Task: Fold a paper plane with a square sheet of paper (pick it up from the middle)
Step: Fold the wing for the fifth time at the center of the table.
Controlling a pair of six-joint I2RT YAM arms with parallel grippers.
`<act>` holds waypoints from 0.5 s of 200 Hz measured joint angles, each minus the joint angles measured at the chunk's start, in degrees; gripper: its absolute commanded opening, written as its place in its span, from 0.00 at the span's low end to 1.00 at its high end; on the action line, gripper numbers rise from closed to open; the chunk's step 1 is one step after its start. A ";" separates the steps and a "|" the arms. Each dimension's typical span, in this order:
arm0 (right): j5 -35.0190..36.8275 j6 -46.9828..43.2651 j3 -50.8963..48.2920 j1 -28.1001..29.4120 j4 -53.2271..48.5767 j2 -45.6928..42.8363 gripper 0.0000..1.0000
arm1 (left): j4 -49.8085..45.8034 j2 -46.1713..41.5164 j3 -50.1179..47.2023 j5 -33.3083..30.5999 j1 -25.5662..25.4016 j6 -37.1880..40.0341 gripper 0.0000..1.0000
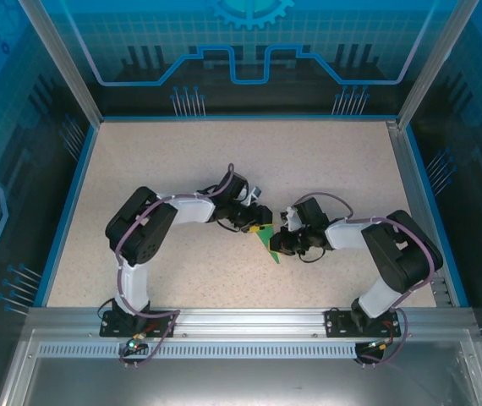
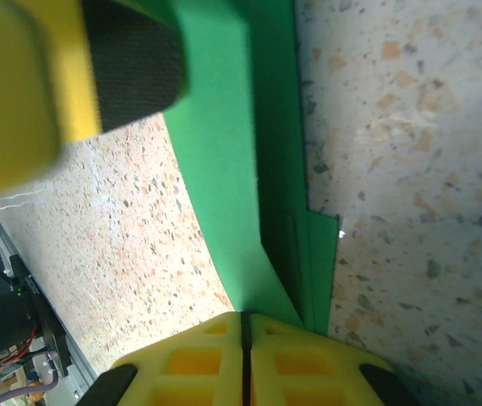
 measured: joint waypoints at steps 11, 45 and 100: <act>0.00 0.24 0.00 0.00 0.04 0.00 0.09 | -0.35 -1.40 -0.07 -0.31 0.00 0.26 0.40; 0.04 1.05 0.00 0.02 0.11 0.00 0.08 | 0.72 -5.40 -2.84 -0.48 -0.02 0.09 0.27; -0.02 1.68 0.00 0.02 0.26 0.17 0.08 | 2.45 -4.57 -5.64 -0.42 -1.27 -0.15 0.24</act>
